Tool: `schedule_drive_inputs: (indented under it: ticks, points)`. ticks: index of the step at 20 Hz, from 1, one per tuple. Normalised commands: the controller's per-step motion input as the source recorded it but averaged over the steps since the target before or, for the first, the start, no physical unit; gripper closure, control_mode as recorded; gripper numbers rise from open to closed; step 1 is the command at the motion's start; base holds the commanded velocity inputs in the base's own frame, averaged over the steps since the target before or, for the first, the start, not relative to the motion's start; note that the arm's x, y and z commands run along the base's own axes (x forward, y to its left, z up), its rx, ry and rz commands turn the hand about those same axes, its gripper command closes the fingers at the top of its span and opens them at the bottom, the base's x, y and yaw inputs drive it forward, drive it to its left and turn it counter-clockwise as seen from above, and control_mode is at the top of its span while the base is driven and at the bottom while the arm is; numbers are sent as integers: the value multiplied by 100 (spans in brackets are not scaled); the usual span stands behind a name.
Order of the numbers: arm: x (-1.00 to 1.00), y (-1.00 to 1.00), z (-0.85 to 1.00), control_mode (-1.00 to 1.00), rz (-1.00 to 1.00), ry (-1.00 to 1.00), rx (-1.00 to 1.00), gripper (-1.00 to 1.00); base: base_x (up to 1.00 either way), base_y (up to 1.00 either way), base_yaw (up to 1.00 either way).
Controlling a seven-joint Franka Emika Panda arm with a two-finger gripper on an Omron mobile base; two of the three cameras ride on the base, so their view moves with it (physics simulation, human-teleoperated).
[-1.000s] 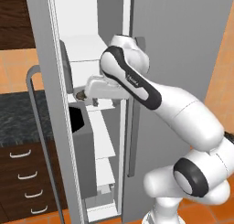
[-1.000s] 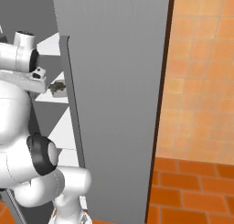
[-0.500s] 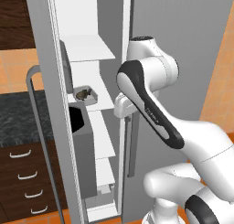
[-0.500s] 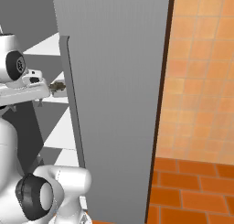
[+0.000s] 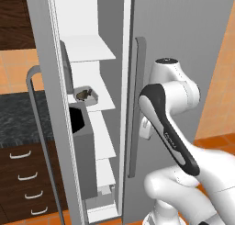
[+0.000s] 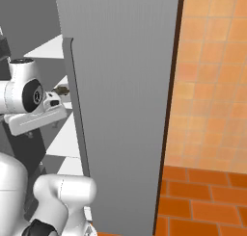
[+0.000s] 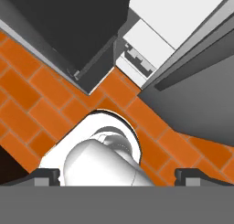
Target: Take the meat container that has the fish and place it on the second highest rack of the freezer. Then take the vegetable container that has the carrot and bell pepper and place it on the highest rack of the freezer.
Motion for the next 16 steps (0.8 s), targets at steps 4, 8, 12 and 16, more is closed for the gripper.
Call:
schedule_drive_inputs:
  ticks: [4,8,12,16]
  points:
    - [-3,0,-12,-100,-7,0,1,-100,0,0,0]
    - [-1,0,0,-100,0,0,1,-100,0,0,0]
    - [0,0,0,100,0,0,0,-100,0,0,0]
    - [0,0,0,100,0,0,0,-100,-35,0,-8]
